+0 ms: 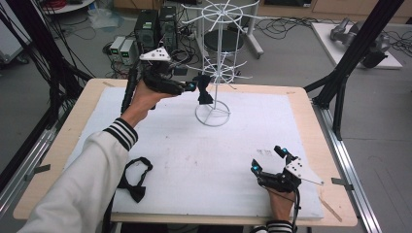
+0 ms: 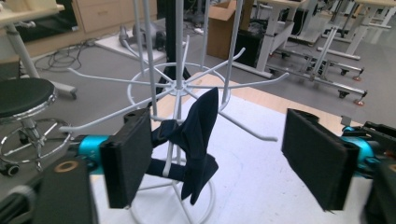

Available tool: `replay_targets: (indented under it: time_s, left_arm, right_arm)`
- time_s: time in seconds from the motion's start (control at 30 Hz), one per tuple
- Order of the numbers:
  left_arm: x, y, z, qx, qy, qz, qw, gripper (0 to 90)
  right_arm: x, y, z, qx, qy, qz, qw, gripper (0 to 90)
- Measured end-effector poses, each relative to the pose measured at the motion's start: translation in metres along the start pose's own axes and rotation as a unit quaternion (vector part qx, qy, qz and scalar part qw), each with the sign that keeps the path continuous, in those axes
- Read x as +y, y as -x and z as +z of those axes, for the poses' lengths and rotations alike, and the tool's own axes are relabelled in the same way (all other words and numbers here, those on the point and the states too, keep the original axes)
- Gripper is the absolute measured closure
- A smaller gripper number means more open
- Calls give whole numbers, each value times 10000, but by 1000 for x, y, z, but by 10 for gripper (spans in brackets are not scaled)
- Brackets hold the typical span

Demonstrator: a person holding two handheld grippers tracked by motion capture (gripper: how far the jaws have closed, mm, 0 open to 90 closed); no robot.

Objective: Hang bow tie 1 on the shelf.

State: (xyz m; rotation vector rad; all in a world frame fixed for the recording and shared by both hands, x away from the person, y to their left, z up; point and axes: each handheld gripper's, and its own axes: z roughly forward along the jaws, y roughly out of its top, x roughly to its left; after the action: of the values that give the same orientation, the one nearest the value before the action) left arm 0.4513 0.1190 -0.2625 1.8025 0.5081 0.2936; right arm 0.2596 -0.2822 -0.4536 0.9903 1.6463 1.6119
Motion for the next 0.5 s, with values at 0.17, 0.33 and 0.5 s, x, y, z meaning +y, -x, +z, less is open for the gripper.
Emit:
replay_targets:
  time_s: [0.17,0.33,0.5]
  left_arm:
    - [-8,0,-24,24,116,36,9999,208]
    - [-17,3,-53,9,187,176,9997,199]
    - [-30,3,-78,48,321,210,9993,199]
  right_arm:
    - [0,1,1,-18,-28,-14,10000,14]
    - [0,0,1,-16,-41,-1,10000,14]
    - [0,0,1,-22,-37,-17,10000,14]
